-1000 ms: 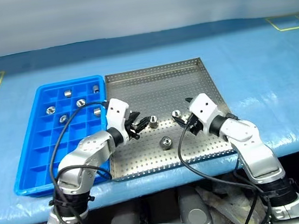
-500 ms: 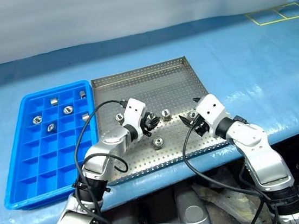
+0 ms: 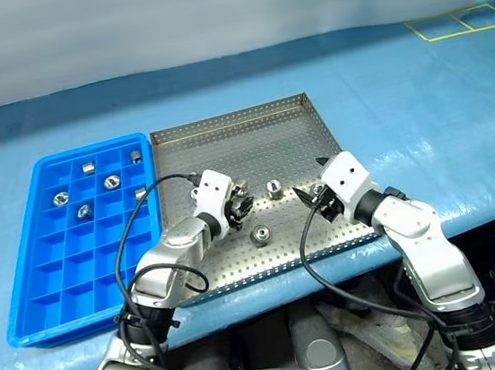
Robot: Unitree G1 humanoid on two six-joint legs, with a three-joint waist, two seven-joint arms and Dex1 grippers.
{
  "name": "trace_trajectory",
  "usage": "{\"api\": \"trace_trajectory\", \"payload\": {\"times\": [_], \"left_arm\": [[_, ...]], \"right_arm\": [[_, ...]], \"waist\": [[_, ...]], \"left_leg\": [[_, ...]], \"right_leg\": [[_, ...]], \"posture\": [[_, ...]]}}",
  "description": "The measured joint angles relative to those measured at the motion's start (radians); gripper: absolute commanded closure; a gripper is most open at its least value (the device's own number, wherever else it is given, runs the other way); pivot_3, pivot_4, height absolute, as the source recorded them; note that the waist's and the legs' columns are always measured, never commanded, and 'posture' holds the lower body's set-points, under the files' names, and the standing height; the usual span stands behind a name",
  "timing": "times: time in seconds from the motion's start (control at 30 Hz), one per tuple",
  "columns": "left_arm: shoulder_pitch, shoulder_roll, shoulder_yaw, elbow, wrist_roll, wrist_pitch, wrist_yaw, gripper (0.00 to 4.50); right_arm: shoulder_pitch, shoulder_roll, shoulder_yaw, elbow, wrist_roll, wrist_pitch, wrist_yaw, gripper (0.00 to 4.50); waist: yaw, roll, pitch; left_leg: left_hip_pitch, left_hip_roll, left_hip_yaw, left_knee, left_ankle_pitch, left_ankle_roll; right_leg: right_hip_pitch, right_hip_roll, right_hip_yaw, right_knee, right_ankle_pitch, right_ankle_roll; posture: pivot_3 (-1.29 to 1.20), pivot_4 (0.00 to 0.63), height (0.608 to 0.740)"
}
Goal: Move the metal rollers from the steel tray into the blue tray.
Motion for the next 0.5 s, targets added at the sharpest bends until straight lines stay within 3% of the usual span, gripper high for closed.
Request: {"api": "trace_trajectory", "payload": {"times": [0.33,0.5], "left_arm": [[0.000,-0.004,0.002,-0.004,0.014,-0.003,0.029,2.04],[0.022,0.040,0.020,-0.112,0.005,0.028,0.010,2.04]], "right_arm": [[-0.003,0.000,0.010,0.000,0.000,0.000,0.011,0.69],[-0.003,0.000,0.010,0.001,0.000,0.001,0.011,0.69]], "waist": [[0.003,0.000,0.000],[0.001,0.000,0.000]], "left_leg": [[-0.001,0.000,0.002,0.000,-0.001,0.002],[-0.001,0.000,0.002,0.000,-0.001,0.002]], "right_leg": [[-0.001,-0.001,0.001,-0.001,0.001,-0.001],[-0.001,-0.001,0.002,-0.001,0.001,-0.001]], "posture": [[-0.25,0.150,0.740],[-0.26,0.150,0.740]]}}
